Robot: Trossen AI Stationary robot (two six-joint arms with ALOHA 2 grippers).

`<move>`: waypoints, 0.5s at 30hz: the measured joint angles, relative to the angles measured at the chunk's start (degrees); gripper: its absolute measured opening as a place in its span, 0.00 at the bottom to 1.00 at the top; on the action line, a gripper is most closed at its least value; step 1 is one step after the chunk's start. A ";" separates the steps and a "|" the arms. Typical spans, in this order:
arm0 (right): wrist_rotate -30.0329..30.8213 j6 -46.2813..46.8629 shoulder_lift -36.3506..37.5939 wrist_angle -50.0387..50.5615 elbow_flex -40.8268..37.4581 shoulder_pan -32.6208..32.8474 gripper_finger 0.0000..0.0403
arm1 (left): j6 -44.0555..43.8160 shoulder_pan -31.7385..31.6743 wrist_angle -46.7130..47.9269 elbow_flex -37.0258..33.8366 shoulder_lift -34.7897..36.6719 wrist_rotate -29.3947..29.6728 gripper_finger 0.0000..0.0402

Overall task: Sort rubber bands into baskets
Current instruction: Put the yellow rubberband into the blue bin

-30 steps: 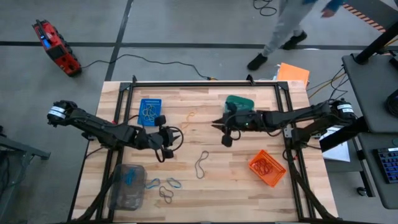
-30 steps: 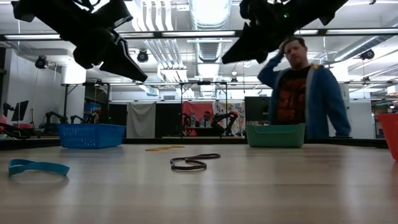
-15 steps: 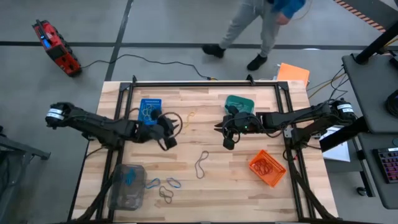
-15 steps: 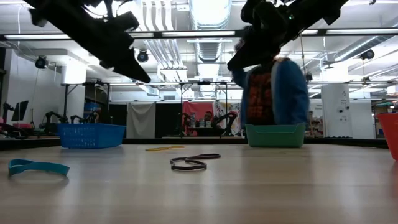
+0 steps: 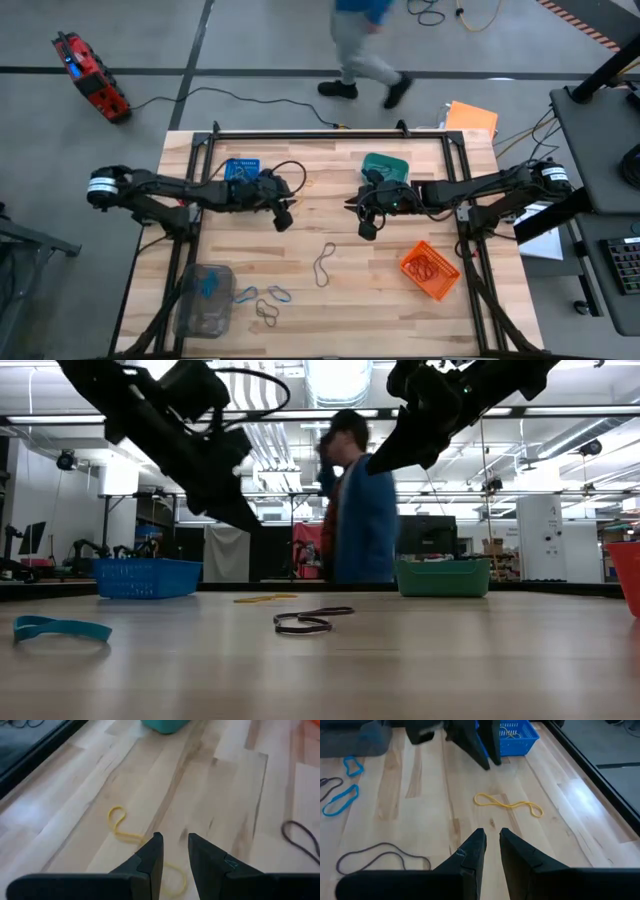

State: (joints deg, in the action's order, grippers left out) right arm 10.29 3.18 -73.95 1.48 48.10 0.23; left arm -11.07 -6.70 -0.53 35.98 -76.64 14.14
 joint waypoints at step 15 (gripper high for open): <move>0.24 -0.19 0.00 0.00 -0.91 0.00 0.13 | -6.06 -3.55 -2.57 6.14 -14.49 0.44 0.27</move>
State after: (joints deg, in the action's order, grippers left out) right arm 10.52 2.98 -73.95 1.48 47.19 0.23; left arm -17.13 -10.25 -3.10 42.12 -91.13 14.58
